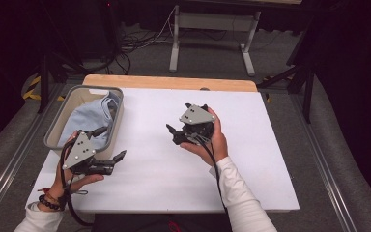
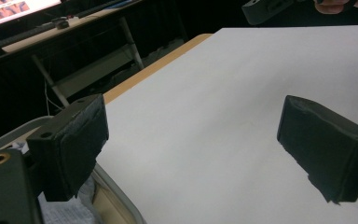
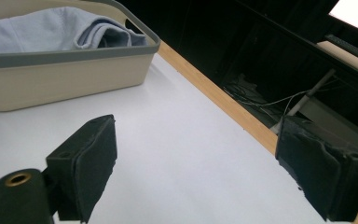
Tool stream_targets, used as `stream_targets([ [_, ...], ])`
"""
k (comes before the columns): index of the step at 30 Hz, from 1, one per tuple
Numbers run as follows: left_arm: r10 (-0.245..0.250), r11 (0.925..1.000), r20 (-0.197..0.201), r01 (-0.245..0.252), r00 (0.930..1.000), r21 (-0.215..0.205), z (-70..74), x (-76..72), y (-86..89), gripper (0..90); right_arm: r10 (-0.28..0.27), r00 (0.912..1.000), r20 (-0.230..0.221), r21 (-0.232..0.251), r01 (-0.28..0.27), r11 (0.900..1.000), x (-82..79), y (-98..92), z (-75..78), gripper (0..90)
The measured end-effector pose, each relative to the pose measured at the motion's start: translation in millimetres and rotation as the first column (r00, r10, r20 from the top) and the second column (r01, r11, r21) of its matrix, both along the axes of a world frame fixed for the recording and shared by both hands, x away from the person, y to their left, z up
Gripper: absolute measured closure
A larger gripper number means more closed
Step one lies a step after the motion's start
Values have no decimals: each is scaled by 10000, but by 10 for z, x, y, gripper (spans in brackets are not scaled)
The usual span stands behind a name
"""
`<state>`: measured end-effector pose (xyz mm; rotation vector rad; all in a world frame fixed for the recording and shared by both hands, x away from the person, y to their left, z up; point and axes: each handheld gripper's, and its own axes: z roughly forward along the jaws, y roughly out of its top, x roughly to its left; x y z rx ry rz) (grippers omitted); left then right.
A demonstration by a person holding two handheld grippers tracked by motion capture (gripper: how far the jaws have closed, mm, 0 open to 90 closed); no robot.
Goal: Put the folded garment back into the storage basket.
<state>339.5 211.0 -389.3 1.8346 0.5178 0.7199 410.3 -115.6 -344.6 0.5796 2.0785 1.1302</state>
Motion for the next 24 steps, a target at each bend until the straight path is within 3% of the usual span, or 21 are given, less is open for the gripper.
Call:
stream_targets([
  [12,-399,9989,-1,399,9992,258,-125,-19,-151,84,-651,9975,262,-491,663,9966,-182,-323,-26,131],
  [24,-607,9977,1,607,9982,312,-202,-110,-239,78,-1034,9943,270,-469,1045,9934,-300,-600,-70,131],
])
